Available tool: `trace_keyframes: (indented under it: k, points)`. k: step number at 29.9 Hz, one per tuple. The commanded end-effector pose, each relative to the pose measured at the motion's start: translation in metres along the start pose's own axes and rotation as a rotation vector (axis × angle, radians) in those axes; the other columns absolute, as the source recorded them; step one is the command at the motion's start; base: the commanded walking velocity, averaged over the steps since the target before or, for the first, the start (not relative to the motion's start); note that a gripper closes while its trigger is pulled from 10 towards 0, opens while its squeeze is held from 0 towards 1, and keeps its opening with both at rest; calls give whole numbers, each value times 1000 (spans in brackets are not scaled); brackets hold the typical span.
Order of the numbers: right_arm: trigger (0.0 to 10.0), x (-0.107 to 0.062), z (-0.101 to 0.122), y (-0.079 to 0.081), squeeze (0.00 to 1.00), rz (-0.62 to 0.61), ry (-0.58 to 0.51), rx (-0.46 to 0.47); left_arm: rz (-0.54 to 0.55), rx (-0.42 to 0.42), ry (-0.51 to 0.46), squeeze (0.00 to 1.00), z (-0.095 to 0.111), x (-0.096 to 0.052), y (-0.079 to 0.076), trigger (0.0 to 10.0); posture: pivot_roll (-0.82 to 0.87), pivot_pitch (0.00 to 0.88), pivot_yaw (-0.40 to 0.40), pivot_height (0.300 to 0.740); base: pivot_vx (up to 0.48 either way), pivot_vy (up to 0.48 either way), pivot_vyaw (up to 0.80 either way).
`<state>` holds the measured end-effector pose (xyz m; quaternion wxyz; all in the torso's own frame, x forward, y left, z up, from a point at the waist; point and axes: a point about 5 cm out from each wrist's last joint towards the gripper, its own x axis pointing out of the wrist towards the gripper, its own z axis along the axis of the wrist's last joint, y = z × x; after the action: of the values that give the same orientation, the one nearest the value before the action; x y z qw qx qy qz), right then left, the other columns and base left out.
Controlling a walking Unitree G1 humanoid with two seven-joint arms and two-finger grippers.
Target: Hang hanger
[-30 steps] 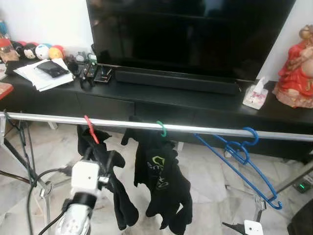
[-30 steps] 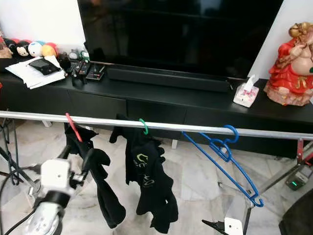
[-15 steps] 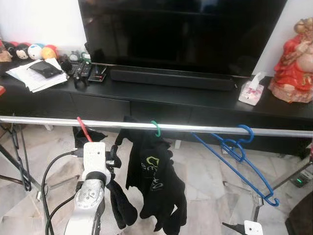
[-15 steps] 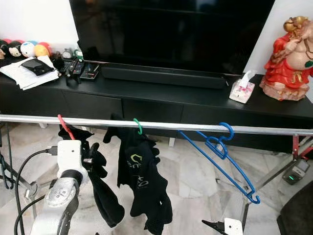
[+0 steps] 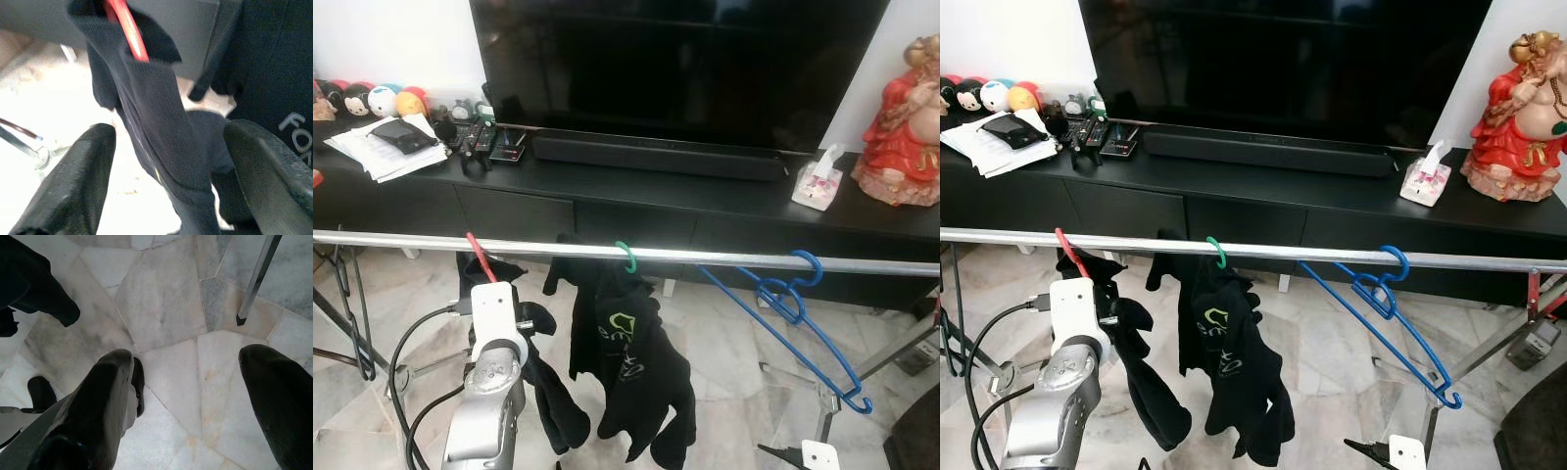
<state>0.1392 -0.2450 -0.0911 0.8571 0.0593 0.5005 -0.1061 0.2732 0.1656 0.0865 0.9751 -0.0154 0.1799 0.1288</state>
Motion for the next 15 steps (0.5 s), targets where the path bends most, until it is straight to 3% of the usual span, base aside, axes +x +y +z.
trace_keyframes:
  k: [1,15]
  points:
    - [10000,0,4,-4,0,-9,-10,15,-30,-19,43,0,-4,5,-7,10000,25,0,-72,740,0,0,0]
    - [10000,0,5,-4,0,-7,-19,24,27,52,42,0,0,33,-8,10000,6,0,-73,740,0,0,0]
